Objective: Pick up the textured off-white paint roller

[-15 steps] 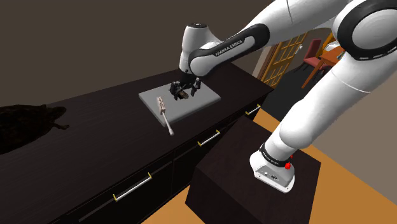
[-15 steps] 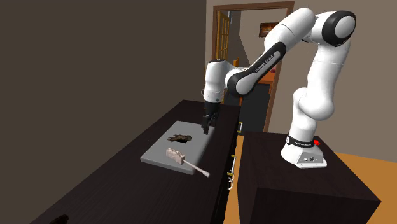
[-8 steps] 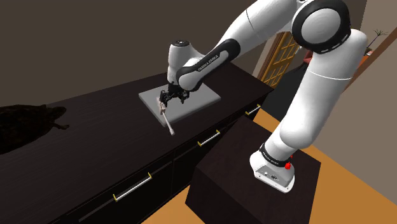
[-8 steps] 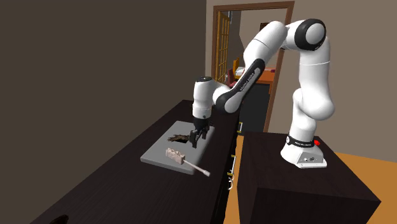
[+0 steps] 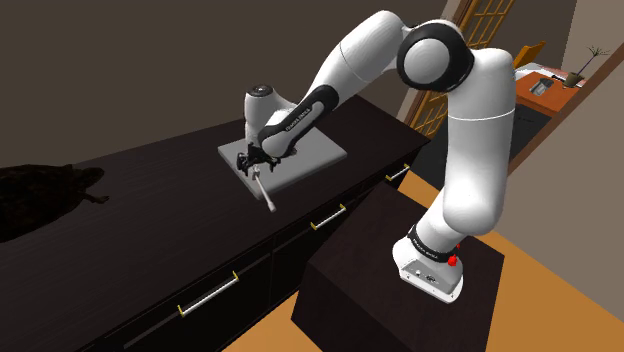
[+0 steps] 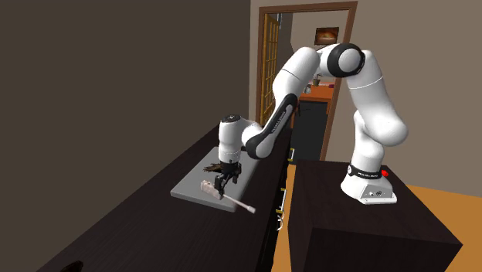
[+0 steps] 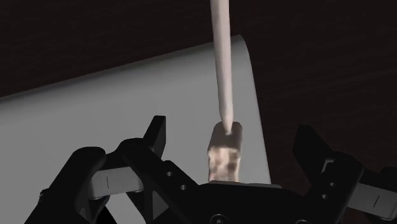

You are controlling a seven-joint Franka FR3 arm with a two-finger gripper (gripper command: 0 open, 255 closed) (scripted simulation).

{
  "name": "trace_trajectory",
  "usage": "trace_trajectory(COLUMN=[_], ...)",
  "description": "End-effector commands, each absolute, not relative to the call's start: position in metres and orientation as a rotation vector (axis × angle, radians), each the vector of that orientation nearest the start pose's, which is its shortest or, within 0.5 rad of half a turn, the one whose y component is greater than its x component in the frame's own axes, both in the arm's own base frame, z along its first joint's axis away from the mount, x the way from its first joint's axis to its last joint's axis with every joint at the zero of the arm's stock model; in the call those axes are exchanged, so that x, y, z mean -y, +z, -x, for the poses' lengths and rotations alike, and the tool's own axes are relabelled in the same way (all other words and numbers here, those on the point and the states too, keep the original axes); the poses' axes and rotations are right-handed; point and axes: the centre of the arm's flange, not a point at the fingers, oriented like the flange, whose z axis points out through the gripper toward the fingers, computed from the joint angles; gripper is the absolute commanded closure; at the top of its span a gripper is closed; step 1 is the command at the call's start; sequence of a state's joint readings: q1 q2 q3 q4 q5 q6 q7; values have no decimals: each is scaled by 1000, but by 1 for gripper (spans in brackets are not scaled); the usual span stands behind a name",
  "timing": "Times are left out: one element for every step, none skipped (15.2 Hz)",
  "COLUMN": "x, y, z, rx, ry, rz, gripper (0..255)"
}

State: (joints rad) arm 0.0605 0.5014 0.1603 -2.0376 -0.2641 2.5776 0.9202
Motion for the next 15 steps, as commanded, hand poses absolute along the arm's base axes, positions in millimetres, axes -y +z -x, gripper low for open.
trace_trajectory(x=[-134,-134,-134,-134,-134,-134,-134,-134,-134,-134,-135,-135,-135,-135,-135], y=[177,172,167,161,156,151,145,140,137,137,137,137,137,137,137], z=[-602,-602,-602,-602,-602,-602,-602,-602,-602,-602,-602,-601,-601,-601,-601], rx=[-813,-813,-813,-813,-813,-813,-813,-813,-813,-813,-813,-813,-813,-813,-813], ry=[-131,-131,-131,-131,-131,-131,-131,-131,-131,-131,-131,-131,-131,-131,-131], rz=[3071,3071,3071,3071,3071,3071,3071,3071,3071,3071,3071,3071,3071,3071,3071], gripper=[0,0,0,0,0,0,0,0,0,0,255,255,255,255,255])
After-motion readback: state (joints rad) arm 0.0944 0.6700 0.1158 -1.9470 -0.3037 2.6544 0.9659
